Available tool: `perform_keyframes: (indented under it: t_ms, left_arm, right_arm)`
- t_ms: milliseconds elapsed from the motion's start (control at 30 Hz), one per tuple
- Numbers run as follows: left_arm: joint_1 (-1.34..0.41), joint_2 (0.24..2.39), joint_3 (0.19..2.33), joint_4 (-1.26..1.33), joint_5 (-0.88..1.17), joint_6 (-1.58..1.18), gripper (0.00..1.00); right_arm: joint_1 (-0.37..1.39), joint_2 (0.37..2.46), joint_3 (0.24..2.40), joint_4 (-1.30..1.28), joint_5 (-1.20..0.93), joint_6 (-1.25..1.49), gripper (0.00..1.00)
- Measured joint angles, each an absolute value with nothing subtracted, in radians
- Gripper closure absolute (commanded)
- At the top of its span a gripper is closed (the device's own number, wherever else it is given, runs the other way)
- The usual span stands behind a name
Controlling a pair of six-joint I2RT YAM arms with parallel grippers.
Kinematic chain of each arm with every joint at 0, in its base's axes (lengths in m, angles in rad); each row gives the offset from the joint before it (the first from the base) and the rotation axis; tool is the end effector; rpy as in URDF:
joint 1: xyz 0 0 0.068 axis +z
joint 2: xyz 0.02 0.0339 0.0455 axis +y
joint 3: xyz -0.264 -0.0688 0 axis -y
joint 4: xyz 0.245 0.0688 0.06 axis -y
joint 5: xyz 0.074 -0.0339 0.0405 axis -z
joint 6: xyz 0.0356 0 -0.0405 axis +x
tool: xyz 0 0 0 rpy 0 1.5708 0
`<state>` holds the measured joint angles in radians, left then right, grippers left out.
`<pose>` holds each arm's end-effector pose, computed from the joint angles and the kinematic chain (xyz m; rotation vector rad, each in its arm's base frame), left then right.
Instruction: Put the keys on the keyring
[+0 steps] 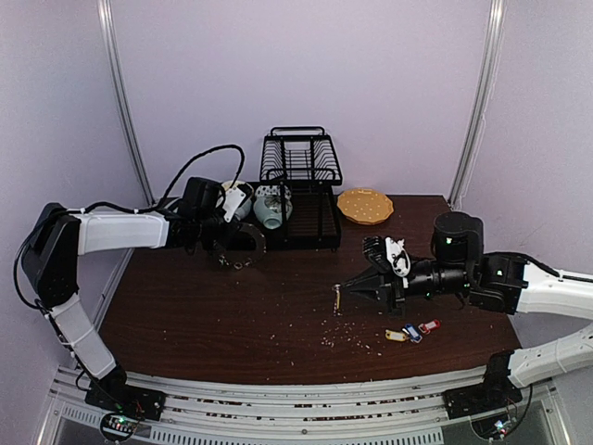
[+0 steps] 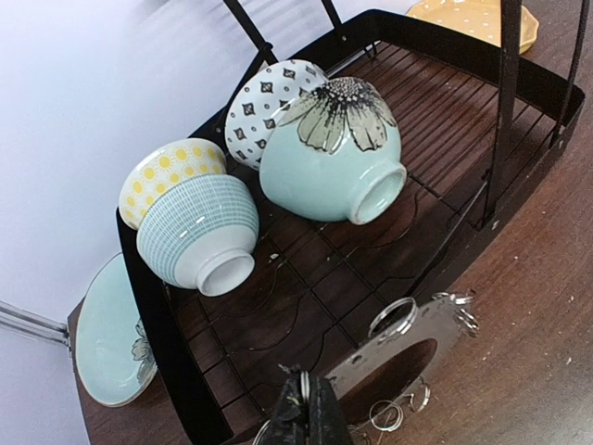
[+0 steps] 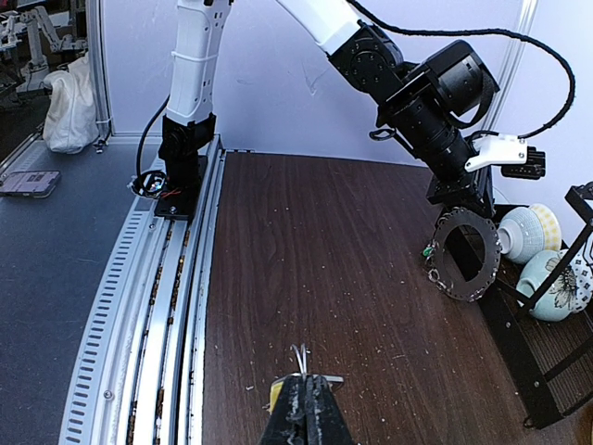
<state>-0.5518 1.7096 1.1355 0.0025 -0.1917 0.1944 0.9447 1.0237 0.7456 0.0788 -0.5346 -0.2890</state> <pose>0.3327 -0.1968 0.2333 0.6716 2.0221 -0.0051 0.1243 0.2029 0.3087 -1.3668 1.2319 0.9386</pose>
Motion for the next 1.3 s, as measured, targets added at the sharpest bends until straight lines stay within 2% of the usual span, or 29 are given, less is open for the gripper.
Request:
perform_keyframes:
  t_ms: [667,867,900,967,1000,1233,1300]
  left_arm:
    - [-0.552,1.703,1.101,0.056,-0.221,0.237,0.98]
    - [-0.552,1.704,1.102,0.054,-0.222,0.240,0.80]
    - [-0.552,1.704,1.102,0.053,-0.223,0.242,0.73]
    - [-0.552,1.708,1.103,0.049,-0.224,0.249,0.51]
    - [-0.552,1.709,1.105,0.046,-0.223,0.253,0.45]
    - [-0.532,1.723,1.145,0.010,-0.199,0.287,0.18]
    - [-0.506,1.724,1.163,-0.002,-0.173,0.298,0.13]
  right_arm:
    - [0.944,1.024,0.748,0.076,-0.534,-0.289,1.00]
    - [0.945,1.024,0.748,0.076,-0.534,-0.289,1.00]
    - [0.945,1.024,0.748,0.076,-0.534,-0.289,1.00]
    - [0.944,1.024,0.748,0.076,-0.534,-0.289,1.00]
    - [0.944,1.024,0.748,0.075,-0.534,-0.289,1.00]
    - [0.945,1.023,0.749,0.075,-0.535,-0.289,1.00]
    - [0.945,1.021,0.749,0.075,-0.535,-0.289,1.00]
